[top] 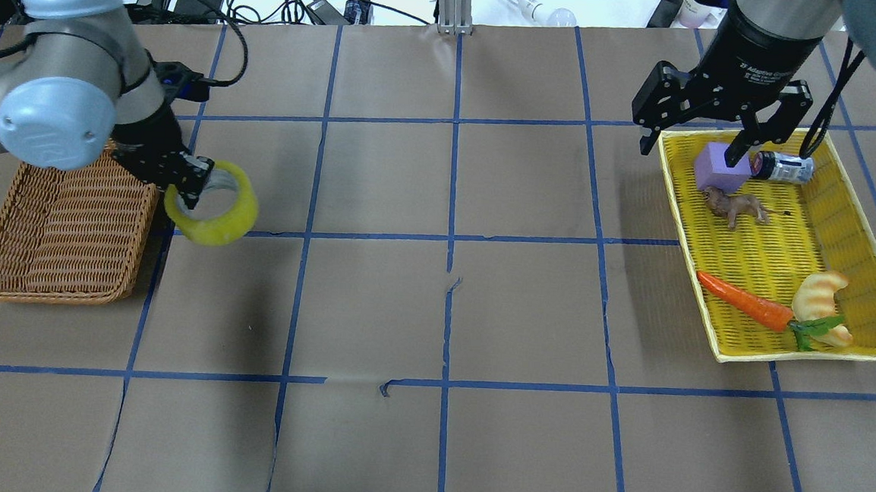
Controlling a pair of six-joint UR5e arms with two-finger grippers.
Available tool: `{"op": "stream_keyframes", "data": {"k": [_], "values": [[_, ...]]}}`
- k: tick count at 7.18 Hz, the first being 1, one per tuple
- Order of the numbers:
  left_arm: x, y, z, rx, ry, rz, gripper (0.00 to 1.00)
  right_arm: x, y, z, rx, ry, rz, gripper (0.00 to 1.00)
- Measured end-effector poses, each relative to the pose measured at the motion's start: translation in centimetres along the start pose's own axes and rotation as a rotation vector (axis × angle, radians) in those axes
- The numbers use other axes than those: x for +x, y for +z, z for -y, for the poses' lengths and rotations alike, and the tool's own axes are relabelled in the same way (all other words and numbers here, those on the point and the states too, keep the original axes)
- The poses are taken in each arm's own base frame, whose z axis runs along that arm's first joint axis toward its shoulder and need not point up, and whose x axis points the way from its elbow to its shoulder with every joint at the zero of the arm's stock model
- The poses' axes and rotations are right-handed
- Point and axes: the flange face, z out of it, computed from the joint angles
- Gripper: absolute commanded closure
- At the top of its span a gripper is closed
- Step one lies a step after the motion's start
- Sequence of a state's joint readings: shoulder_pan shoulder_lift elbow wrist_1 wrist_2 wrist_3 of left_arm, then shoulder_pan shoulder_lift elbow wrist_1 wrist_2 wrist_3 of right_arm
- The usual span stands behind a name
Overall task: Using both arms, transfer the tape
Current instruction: 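Lift the tape roll with the left gripper and carry it over the wicker basket, then lower the tape roll into the wicker basket and open the left gripper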
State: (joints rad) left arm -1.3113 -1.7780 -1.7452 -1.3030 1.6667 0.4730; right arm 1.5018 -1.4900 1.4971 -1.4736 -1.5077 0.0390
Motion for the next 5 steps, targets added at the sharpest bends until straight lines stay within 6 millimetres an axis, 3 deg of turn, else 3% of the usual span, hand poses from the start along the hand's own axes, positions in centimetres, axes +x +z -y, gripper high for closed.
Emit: {"op": "stream_keyframes", "data": {"k": [2, 3, 5], "values": [[-11.1, 0.6, -4.1, 0.007, 0.089, -0.028, 1.0, 0.0, 0.0, 0.0, 0.0, 0.001, -0.001, 0.0], [-15.2, 1.4, -6.1, 0.009, 0.121, -0.041, 1.0, -0.1, 0.0, 0.0, 0.001, 0.001, 0.0, 0.0], [-19.2, 3.0, -6.7, 0.047, 0.134, -0.011, 1.0, -0.2, 0.0, 0.0, 0.002, 0.0, 0.002, 0.0]]}}
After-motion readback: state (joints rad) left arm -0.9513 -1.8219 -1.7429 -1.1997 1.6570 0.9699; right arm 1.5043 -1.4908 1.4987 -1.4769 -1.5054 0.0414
